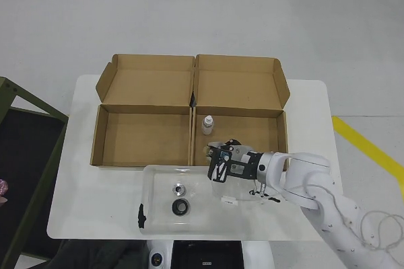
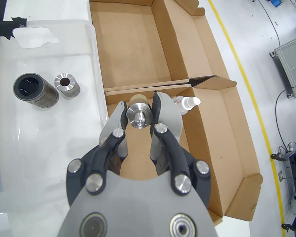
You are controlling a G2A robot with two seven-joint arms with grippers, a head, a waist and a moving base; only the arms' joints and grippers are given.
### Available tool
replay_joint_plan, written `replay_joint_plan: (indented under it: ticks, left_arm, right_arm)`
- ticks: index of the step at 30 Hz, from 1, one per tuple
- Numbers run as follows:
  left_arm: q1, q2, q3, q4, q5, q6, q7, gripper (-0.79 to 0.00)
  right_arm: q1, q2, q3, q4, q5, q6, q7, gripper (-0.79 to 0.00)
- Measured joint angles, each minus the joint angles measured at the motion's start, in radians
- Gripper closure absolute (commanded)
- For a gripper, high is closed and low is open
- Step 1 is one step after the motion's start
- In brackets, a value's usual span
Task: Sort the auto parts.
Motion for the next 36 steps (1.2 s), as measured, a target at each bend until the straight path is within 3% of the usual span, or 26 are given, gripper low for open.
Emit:
replay_joint_plan:
  ticks: [20, 36]
  left_arm:
    - [0.000, 0.000, 0.000, 0.000, 0.000, 0.000, 0.000, -0.785]
    - [0.000, 0.000, 0.000, 0.000, 0.000, 0.000, 0.000, -0.785]
  right_arm:
    - [0.212, -0.038, -0.098, 0.277, 0.104, 0.028, 0.089, 0.000]
    - [0.323, -0.069, -0.177, 0.499, 0.138, 0.028, 0.122, 0.000]
